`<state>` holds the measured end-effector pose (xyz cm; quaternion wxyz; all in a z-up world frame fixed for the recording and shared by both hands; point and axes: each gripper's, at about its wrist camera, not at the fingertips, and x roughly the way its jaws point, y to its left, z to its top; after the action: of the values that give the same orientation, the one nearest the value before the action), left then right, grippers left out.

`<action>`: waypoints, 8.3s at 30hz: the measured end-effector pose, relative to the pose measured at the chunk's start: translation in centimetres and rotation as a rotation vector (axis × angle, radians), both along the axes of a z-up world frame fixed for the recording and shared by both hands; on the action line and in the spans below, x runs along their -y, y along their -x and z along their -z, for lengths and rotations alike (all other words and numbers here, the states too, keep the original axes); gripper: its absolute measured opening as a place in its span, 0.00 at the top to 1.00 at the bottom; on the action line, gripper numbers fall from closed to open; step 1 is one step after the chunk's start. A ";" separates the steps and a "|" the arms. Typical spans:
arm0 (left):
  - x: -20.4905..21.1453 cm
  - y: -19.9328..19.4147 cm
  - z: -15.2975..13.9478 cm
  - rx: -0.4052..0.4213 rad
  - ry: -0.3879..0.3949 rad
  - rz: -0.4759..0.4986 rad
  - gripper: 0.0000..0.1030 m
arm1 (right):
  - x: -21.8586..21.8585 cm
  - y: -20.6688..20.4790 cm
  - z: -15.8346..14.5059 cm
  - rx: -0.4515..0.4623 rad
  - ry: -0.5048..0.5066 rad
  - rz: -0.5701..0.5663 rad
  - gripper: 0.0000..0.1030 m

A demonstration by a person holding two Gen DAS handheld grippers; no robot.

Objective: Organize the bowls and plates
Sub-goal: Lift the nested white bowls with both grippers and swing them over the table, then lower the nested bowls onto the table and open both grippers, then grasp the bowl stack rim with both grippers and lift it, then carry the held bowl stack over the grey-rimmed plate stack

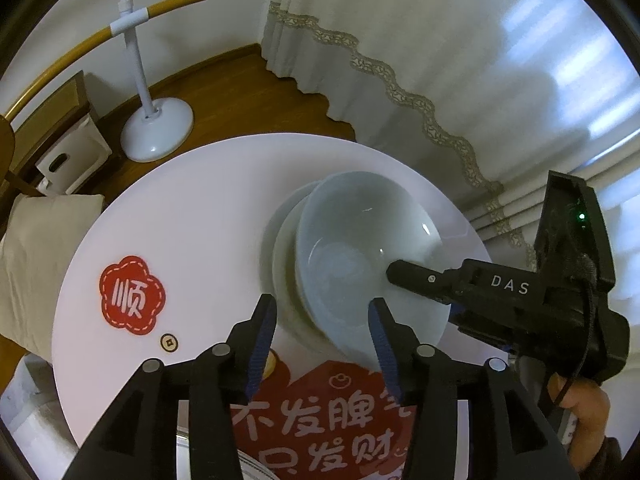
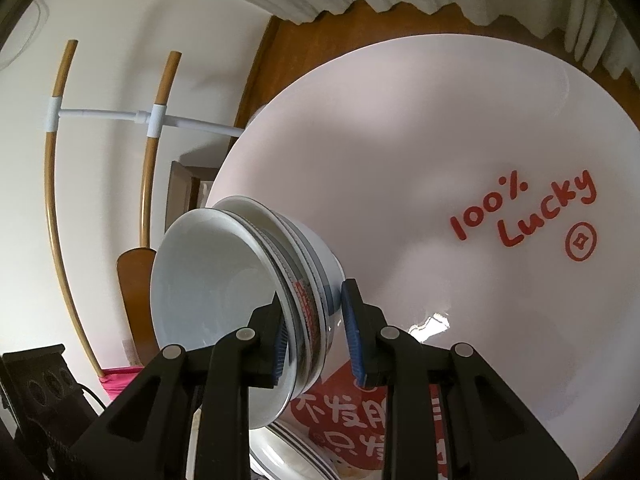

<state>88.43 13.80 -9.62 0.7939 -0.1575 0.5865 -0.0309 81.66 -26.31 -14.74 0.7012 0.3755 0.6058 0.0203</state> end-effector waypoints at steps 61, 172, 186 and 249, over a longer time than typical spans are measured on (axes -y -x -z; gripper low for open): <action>-1.4 12.0 -4.4 0.080 -0.113 -0.307 0.44 | -6.0 4.9 -8.2 0.091 0.247 -0.272 0.71; 2.8 5.7 5.1 -0.063 0.089 -1.017 0.42 | -9.0 -10.2 0.0 -0.039 0.166 -1.182 0.59; 3.2 5.0 4.9 -0.010 0.074 -0.987 0.70 | -9.1 -10.0 -0.1 -0.023 0.163 -1.172 0.62; 9.1 15.8 0.5 0.030 0.005 -0.907 0.77 | -8.0 0.2 -1.9 0.106 0.181 -1.301 0.71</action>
<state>72.60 4.68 -10.11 0.7350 -0.4000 0.4467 0.3165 81.45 -18.31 -12.84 0.6035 -0.1290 0.6731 0.4075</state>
